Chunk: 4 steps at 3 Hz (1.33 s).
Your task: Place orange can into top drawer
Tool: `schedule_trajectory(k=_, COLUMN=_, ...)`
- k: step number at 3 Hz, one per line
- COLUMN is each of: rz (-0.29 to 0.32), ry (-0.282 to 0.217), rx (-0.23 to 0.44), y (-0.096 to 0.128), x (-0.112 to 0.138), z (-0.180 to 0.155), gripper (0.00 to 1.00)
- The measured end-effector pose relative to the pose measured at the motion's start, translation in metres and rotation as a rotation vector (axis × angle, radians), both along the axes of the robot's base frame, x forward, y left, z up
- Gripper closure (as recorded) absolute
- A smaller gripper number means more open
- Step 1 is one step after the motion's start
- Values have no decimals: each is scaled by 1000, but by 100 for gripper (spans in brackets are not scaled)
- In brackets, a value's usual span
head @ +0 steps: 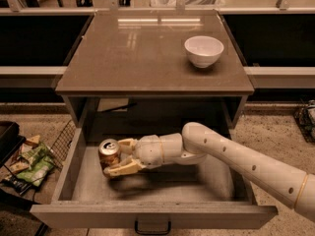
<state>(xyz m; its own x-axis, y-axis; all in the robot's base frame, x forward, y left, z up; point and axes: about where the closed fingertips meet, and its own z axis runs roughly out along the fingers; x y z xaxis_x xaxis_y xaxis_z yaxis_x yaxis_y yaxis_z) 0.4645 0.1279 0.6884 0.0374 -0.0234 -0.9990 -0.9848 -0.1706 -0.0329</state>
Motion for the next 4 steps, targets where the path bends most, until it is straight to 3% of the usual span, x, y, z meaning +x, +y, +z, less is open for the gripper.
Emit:
schedule_trajectory(k=1, rz=4, ry=0, rx=1, y=2, x=-1, z=0, gripper=0)
schedule_trajectory(k=2, rz=4, ry=0, rx=1, y=2, x=-1, z=0, gripper=0)
schedule_trajectory(k=3, rz=-4, ry=26, rx=-38, y=-9, x=6, z=29, gripper=0)
schedule_trajectory(k=4, rz=32, ry=46, rx=-135, y=-28, x=5, z=84, gripper=0)
